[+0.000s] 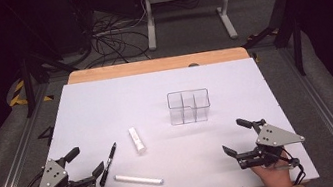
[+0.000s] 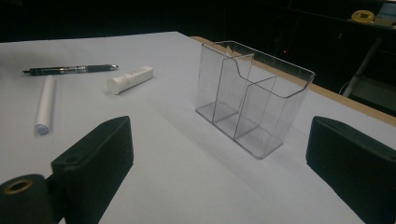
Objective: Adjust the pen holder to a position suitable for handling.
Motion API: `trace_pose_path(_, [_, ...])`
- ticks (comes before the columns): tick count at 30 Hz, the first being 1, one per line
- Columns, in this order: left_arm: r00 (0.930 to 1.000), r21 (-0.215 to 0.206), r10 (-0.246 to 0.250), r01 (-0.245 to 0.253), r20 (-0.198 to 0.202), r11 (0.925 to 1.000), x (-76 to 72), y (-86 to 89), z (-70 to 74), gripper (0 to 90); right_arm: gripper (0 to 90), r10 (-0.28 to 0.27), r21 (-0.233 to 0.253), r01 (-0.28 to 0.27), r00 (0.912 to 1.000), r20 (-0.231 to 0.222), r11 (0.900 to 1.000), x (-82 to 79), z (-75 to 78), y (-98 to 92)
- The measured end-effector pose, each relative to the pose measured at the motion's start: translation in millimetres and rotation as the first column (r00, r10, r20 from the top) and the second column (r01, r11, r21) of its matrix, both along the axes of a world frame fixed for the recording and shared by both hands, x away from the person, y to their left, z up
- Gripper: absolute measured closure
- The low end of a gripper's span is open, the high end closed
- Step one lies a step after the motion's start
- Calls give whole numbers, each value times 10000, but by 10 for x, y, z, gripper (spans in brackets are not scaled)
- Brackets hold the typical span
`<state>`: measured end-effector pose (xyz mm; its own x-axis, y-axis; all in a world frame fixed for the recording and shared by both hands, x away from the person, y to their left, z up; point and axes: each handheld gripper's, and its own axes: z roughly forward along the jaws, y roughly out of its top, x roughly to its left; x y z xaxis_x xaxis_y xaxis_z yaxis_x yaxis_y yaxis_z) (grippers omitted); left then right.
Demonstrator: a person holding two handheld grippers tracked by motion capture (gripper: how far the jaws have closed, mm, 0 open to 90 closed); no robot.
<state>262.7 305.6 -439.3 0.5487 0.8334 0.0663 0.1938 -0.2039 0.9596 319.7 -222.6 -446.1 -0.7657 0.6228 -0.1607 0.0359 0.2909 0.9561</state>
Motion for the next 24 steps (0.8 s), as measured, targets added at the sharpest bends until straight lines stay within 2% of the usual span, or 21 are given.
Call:
trace_pose_path(6, [9999, 115, -15, 13, 126, 9999, -7, -14, 5, 108, 84, -36, -79, 37, 10000, 91, 10000, -15, 7, -5])
trace_pose_path(24, [9999, 143, 18, -20, 150, 9999, -8, -28, 14, 109, 86, -155, -308, 159, 9998, 130, 9994, -17, 73, 5])
